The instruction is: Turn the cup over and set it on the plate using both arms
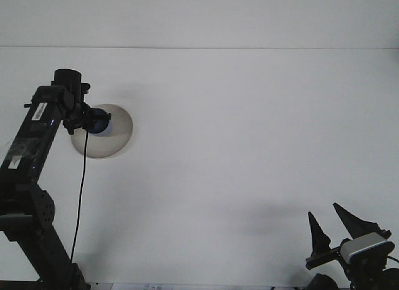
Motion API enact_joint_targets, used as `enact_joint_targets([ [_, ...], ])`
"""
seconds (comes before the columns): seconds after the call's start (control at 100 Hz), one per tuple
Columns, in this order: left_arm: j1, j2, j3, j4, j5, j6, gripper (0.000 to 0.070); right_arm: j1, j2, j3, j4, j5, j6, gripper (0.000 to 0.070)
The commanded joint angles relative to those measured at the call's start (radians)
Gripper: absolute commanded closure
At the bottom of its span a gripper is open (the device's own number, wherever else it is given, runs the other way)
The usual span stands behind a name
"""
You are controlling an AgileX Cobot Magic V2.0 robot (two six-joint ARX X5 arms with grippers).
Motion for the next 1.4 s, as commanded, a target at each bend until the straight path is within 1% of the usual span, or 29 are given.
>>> enact_joint_targets([
  [0.0,0.003,0.028,0.023,0.001,-0.001,-0.016,0.0695,0.008,0.001,0.002,0.009,0.002,0.006,0.0281],
  [0.15,0.004,0.029,0.023,0.002,0.0,-0.019,0.0695,0.008,0.001,0.002,0.009,0.002,0.007,0.0281],
  [0.25,0.004,0.03,0.023,0.01,0.011,-0.041,0.0695,0.008,0.001,0.002,0.009,0.001,0.006,0.0281],
  [0.33,0.004,0.03,0.023,0.01,0.021,-0.042,0.0695,0.008,0.001,0.002,0.009,0.001,0.007,0.0281],
  [0.67,0.004,0.044,0.023,-0.011,0.021,-0.043,0.0695,0.008,0.001,0.002,0.009,0.001,0.007,0.0281],
  [0.77,0.004,0.045,0.023,-0.009,0.021,-0.043,0.0672,0.008,0.001,0.002,0.009,0.001,0.006,0.0281],
  [0.79,0.004,0.045,0.023,-0.008,0.021,-0.044,0.066,0.008,0.001,0.002,0.009,0.001,0.006,0.0281],
  [0.82,0.003,0.045,0.023,-0.006,0.021,-0.044,0.0615,0.008,0.001,0.002,0.009,0.001,0.006,0.0281],
  [0.86,0.003,0.045,0.023,-0.005,0.021,-0.044,0.054,0.008,0.001,0.002,0.009,0.001,0.006,0.0281],
  [0.88,0.003,0.045,0.023,-0.004,0.021,-0.044,0.0466,0.008,0.001,0.002,0.009,0.001,0.006,0.0281],
  [0.9,0.003,0.045,0.023,-0.004,0.021,-0.044,0.0442,0.008,0.001,0.002,0.009,0.0,0.007,0.0281],
  [0.92,0.003,0.045,0.023,-0.004,0.021,-0.044,0.0385,0.008,0.001,0.002,0.009,0.0,0.007,0.0281],
  [0.94,0.003,0.045,0.023,-0.004,0.021,-0.044,0.0348,0.008,0.001,0.002,0.008,0.0,0.006,0.0281],
  [0.97,0.003,0.045,0.023,-0.004,0.021,-0.044,0.0306,0.008,0.001,0.002,0.008,0.0,0.006,0.0281],
  [1.02,0.003,0.045,0.023,-0.003,0.021,-0.05,0.0271,0.008,0.001,0.002,0.009,0.0,0.006,0.0281],
  [1.2,0.005,0.045,0.026,0.013,0.021,-0.063,0.0259,0.008,0.001,0.002,0.008,0.0,0.006,0.0281],
  [1.32,0.005,0.042,0.04,0.008,0.021,-0.069,0.0149,0.008,0.001,0.002,0.008,0.0,0.006,0.0281],
  [1.39,0.005,0.028,0.057,-0.01,0.021,-0.069,0.0141,0.008,0.001,0.002,0.007,-0.001,0.006,0.0281],
])
